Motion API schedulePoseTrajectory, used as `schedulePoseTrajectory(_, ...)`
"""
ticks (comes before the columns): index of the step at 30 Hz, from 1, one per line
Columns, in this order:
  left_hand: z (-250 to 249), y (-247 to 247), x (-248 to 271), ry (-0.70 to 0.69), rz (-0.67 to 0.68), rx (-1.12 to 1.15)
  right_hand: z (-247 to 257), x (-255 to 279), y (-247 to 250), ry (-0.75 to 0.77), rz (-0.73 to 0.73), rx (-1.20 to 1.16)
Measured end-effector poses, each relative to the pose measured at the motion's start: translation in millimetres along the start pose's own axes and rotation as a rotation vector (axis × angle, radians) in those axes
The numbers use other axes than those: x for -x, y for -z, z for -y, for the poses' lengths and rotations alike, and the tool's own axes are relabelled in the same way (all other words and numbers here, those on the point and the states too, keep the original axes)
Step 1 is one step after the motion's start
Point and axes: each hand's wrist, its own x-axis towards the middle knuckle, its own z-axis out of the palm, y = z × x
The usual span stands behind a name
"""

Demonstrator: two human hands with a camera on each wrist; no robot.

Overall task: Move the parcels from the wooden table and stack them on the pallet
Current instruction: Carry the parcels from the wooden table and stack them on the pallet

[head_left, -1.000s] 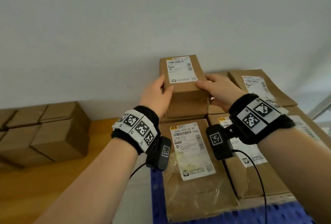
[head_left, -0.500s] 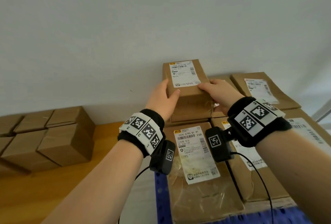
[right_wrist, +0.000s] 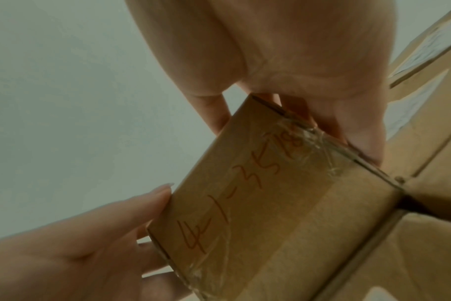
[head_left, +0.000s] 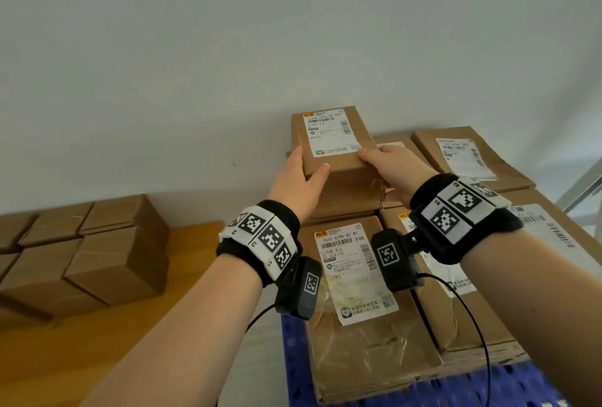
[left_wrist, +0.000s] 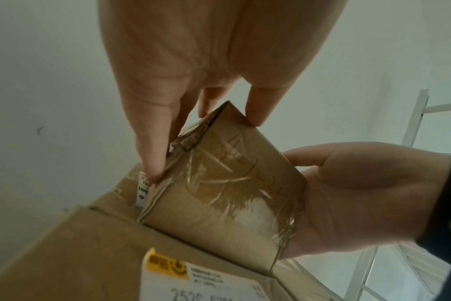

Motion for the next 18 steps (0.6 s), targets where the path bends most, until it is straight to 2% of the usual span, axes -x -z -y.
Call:
schedulePoseTrajectory(10, -6.9, 2.9, 5.7, 0.012, -0.004, -0.007, -3.6, 2.8, -1.3, 0.037, -0.013, -0.034)
schedulePoseTrajectory(18, -20.6, 9.7, 22.3, 0.008, -0.07, -0.02, 7.6, 19.8, 0.0, 0.214, -0.14, 0.084)
